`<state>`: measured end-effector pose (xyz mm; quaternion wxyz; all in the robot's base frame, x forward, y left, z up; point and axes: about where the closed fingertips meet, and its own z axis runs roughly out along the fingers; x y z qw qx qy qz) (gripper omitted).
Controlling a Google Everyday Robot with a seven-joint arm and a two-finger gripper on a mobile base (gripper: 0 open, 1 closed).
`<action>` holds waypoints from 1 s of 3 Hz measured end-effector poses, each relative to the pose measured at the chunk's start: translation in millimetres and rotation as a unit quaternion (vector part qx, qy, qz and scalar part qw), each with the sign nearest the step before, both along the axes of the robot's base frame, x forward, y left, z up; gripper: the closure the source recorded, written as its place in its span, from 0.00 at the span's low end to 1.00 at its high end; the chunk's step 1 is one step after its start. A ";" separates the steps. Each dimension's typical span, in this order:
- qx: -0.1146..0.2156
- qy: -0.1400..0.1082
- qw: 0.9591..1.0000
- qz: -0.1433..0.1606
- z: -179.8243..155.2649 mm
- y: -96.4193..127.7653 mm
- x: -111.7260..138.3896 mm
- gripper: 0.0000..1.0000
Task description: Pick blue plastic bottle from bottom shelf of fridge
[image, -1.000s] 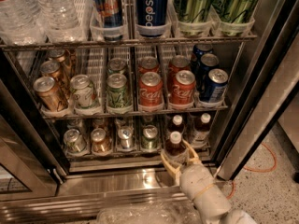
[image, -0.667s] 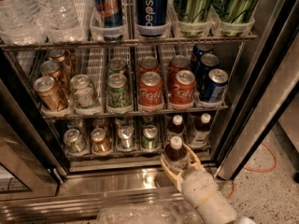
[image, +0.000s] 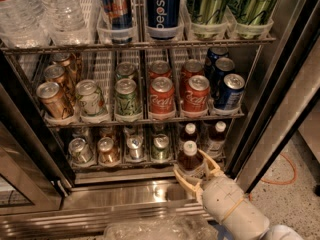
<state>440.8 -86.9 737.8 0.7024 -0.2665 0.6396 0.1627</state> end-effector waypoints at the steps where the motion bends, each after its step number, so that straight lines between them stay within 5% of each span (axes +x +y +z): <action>1: -0.013 -0.001 0.999 0.034 19.1 1.6 0.8 1.00; 3: -0.031 -0.024 0.997 0.068 60.7 2.7 -3.7 1.00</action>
Offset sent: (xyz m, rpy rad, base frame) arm -0.0004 0.0030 0.0608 -0.0784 -0.0427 0.1621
